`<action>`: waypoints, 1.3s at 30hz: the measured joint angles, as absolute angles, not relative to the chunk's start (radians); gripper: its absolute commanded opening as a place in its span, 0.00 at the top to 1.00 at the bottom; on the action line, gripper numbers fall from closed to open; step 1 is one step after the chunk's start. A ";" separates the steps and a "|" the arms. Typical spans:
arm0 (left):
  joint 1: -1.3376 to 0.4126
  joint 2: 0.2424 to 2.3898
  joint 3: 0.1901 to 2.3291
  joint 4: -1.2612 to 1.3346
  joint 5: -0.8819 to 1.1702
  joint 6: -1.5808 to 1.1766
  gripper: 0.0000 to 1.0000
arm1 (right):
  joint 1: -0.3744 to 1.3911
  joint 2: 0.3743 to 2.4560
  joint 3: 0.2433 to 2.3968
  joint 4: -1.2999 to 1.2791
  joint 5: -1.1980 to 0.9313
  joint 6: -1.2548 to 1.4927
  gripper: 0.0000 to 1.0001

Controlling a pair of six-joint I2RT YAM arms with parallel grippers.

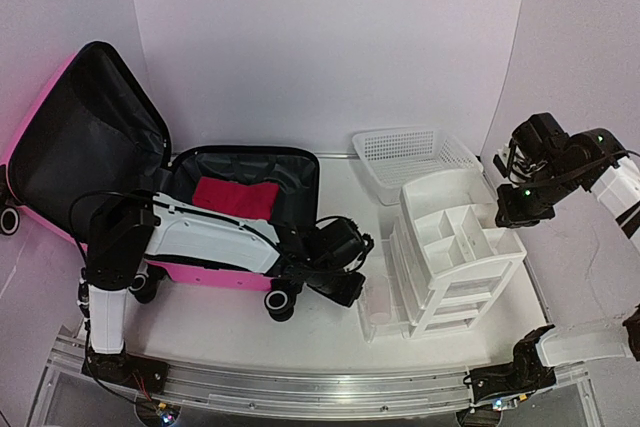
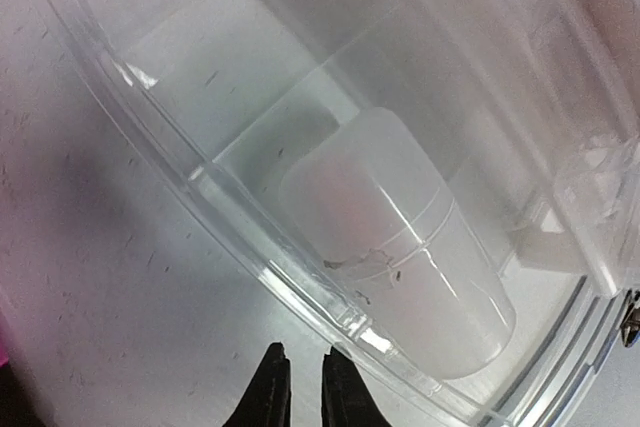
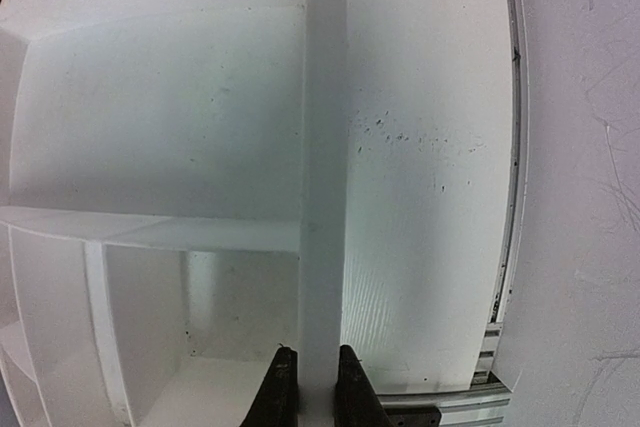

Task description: Open, take out, and arrange the luggage

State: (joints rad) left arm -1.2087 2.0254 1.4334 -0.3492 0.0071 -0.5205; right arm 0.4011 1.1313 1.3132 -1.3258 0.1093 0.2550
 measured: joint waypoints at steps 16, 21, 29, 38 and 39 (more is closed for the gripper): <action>-1.183 2.268 1.757 -0.322 0.191 -0.529 0.67 | 0.387 1.118 1.299 -1.309 0.105 0.301 0.89; -1.184 2.246 1.711 -0.295 0.187 -0.481 0.50 | 0.394 1.118 1.300 -1.316 0.133 0.304 0.92; -1.167 1.993 1.471 -0.280 0.177 -0.376 0.43 | 0.406 1.134 1.314 -1.346 0.227 0.275 1.00; -1.069 1.591 1.317 -0.253 0.137 -0.257 0.29 | 0.174 1.203 1.370 -1.357 0.207 0.125 1.00; -1.064 1.550 1.302 -0.254 0.130 -0.241 0.27 | 0.136 1.209 1.376 -1.356 0.200 0.107 1.00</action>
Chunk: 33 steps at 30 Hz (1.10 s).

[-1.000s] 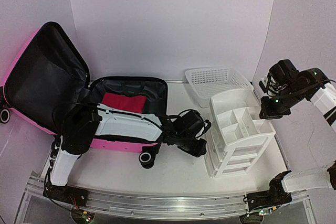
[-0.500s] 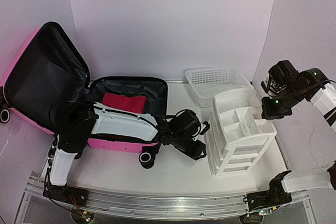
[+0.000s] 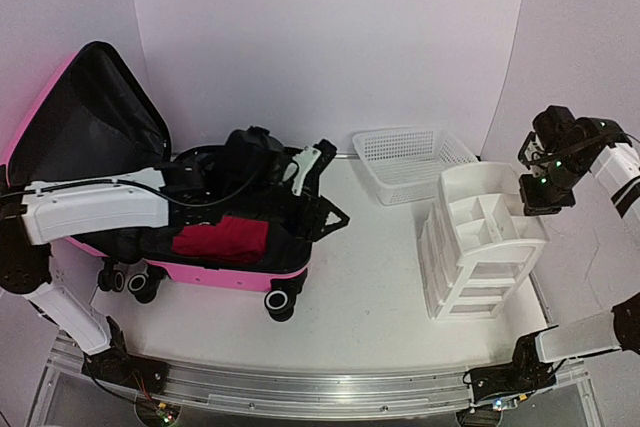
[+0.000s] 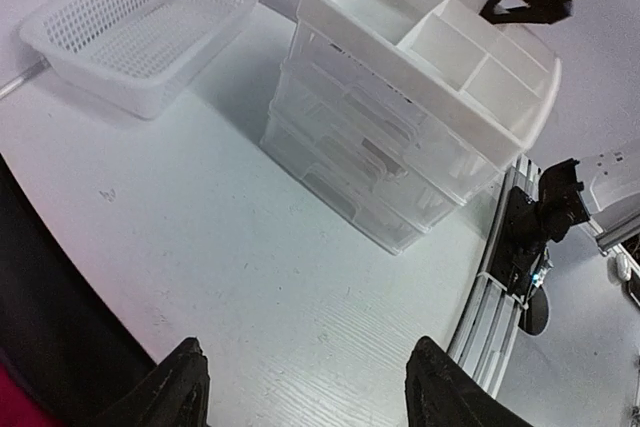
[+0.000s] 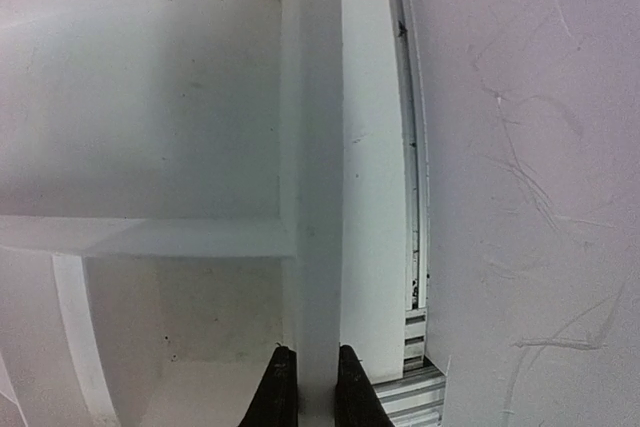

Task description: Open, take out, and arrange the luggage

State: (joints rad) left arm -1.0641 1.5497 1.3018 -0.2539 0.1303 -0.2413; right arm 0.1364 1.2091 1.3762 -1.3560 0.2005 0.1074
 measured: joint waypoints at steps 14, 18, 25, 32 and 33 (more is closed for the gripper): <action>-0.989 1.148 1.195 -0.398 -0.014 -0.058 0.13 | -0.154 1.269 1.415 -1.319 0.091 -0.254 1.00; -0.970 1.126 1.194 -0.442 -0.056 -0.032 0.12 | -0.197 1.316 1.451 -1.316 0.083 -0.322 1.00; -0.942 1.124 1.189 -0.497 -0.109 0.014 0.12 | -0.239 1.338 1.465 -1.296 0.100 -0.382 1.00; -0.924 1.121 1.188 -0.520 -0.116 0.039 0.12 | -0.249 1.337 1.460 -1.290 0.155 -0.418 0.53; -0.922 1.121 1.189 -0.522 -0.116 0.044 0.12 | -0.248 1.337 1.460 -1.291 0.181 -0.420 0.48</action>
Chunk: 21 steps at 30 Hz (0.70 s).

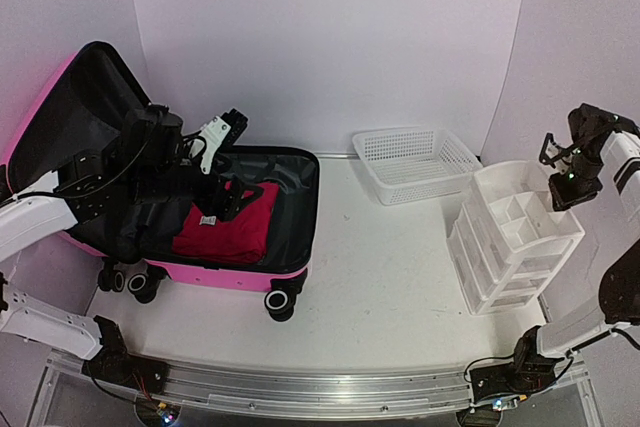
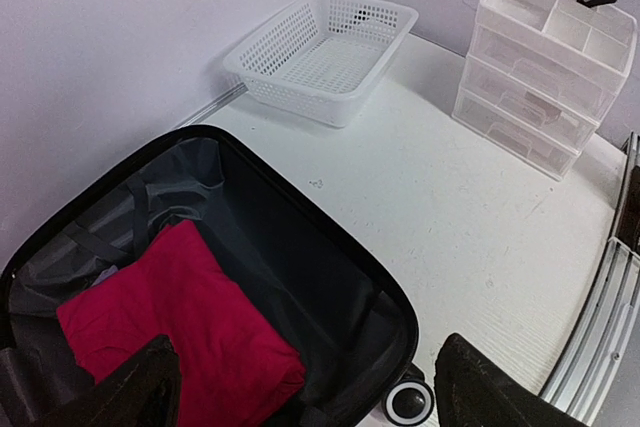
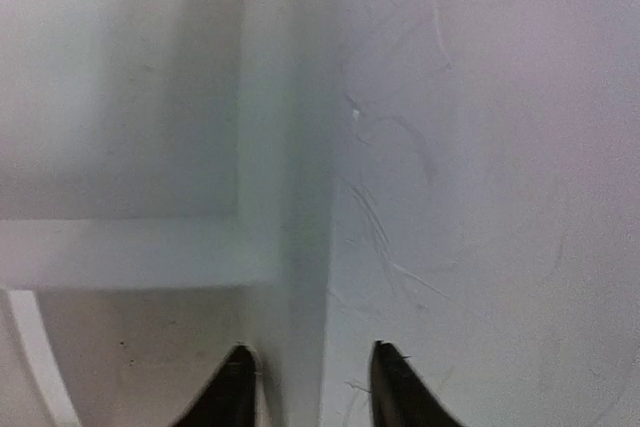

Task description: Open, take out, and arrange the luggage

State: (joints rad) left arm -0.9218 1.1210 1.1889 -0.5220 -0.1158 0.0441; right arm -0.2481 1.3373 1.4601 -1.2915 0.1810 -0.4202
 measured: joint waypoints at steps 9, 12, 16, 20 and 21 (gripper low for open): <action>-0.912 1.137 1.190 -0.527 -0.116 0.051 0.08 | -0.253 1.339 1.650 -1.462 0.322 -0.366 0.31; -0.909 1.163 1.192 -0.527 -0.117 0.041 0.05 | -0.210 1.348 1.752 -1.514 0.346 -0.310 0.27; -0.909 1.210 1.215 -0.540 -0.133 -0.002 0.02 | -0.035 1.390 1.856 -1.562 0.362 -0.224 0.25; -0.908 1.248 1.250 -0.541 -0.158 -0.048 0.02 | 0.205 1.468 1.895 -1.552 0.289 -0.121 0.25; -0.908 1.257 1.258 -0.541 -0.163 -0.058 0.02 | 0.278 1.499 1.894 -1.541 0.259 -0.087 0.25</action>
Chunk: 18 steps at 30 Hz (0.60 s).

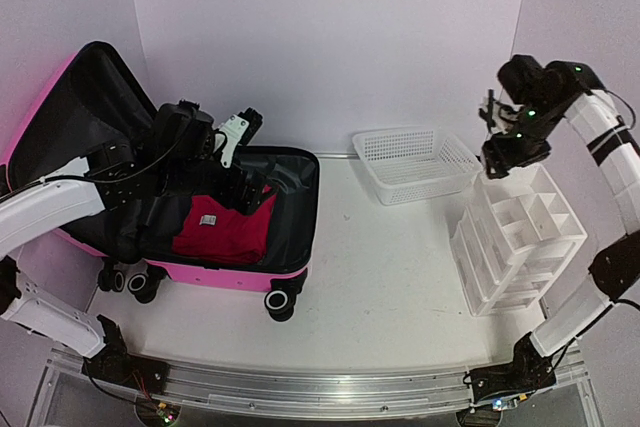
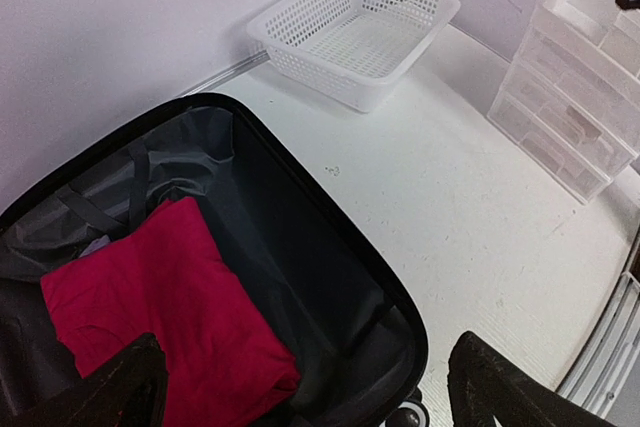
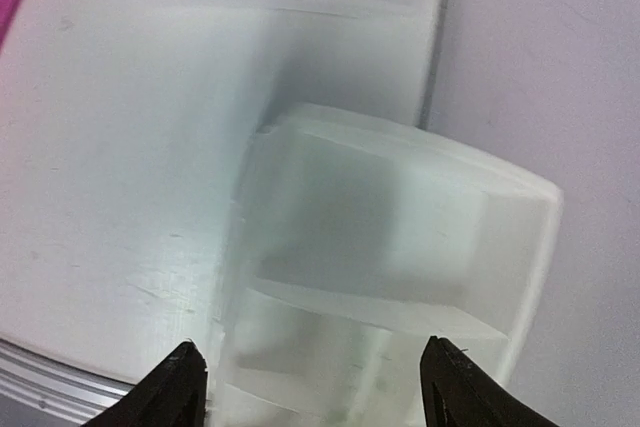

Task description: Open, take out, and arrange the luggage

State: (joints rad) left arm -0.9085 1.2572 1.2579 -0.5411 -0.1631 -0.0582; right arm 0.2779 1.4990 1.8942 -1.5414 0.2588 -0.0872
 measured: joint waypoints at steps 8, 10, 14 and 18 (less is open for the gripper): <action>-0.908 1.291 1.278 -0.542 -0.205 -0.157 0.02 | 0.537 1.704 1.828 -1.402 0.059 0.043 0.23; -0.907 1.294 1.278 -0.542 -0.211 -0.184 0.02 | 0.537 1.738 1.783 -1.378 0.038 0.059 0.22; -0.904 1.294 1.278 -0.543 -0.213 -0.244 0.02 | 0.530 1.771 1.684 -1.343 0.062 0.067 0.19; -0.902 1.294 1.278 -0.544 -0.212 -0.287 0.02 | 0.520 1.773 1.581 -1.320 0.155 0.067 0.18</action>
